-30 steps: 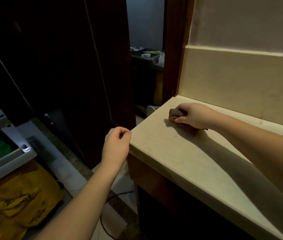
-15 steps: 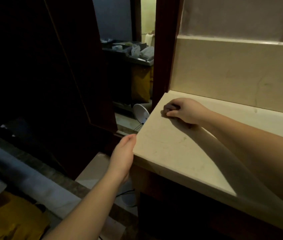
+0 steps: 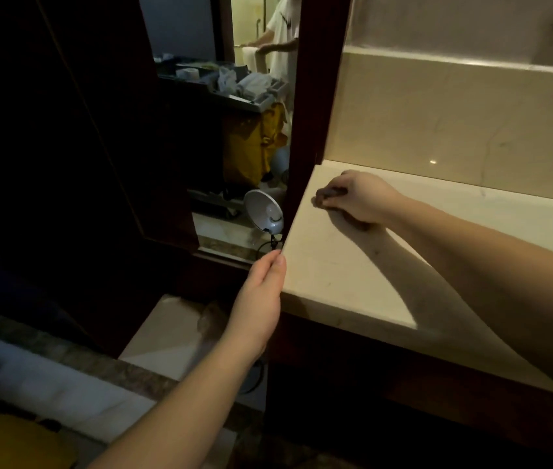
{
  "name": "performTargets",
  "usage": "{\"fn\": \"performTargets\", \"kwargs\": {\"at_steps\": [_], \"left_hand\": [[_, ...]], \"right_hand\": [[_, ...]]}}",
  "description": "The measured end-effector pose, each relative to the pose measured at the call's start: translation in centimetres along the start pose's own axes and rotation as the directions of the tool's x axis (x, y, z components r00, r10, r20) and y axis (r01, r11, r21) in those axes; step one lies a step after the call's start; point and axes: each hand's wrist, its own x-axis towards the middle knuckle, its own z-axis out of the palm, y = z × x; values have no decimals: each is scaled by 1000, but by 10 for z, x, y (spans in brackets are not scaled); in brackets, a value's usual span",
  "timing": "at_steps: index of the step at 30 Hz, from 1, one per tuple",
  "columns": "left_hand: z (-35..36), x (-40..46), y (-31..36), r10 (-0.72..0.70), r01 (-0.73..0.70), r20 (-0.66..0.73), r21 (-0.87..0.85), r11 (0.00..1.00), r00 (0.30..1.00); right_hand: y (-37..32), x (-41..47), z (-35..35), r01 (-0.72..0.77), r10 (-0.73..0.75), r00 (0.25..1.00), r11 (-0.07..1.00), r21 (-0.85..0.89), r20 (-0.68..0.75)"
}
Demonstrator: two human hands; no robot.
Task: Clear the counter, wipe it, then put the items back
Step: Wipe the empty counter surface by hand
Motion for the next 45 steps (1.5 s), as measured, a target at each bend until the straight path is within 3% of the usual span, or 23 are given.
{"fn": "performTargets", "kwargs": {"at_steps": [6,10,12,16,22,27,32,34,37,39,42,43,45], "left_hand": [[-1,-2,-1,44,-44,-9,30,999,999],[1,-3,-1,43,-42,-44,31,999,998],[1,-3,-2,42,-39,-61,46,998,997],[4,-2,-6,84,-77,-100,71,995,992],[5,1,-10,115,-103,-131,91,990,985],[5,1,-12,103,-87,-142,113,990,985],[9,0,-11,116,-102,-159,94,990,980],[10,0,-12,118,-107,-162,77,991,980],[9,1,-13,126,-117,-158,61,991,979],[8,1,-14,127,-119,-152,59,991,980],[8,0,-15,126,-120,-145,55,991,981],[8,0,-15,129,-122,-144,52,991,981],[8,0,-15,126,-121,-139,48,992,982]], "right_hand": [[-15,-32,6,239,-243,965,970,48,98],[11,-2,-9,80,-77,995,996,-48,65],[4,9,-5,67,-67,997,997,-27,27],[-16,-12,14,298,-307,948,949,97,86],[14,24,-3,74,-75,997,997,14,29],[-2,-14,8,345,-362,923,929,133,132],[24,26,-6,64,-63,998,998,-18,28],[12,27,0,121,-121,993,993,10,12],[-3,1,14,337,-345,936,936,95,75],[11,4,8,274,-282,956,957,97,76],[39,37,-1,-3,4,1000,999,-50,8],[40,43,0,-42,42,999,997,-59,-15],[25,41,7,26,-26,999,1000,-4,-47]]}}
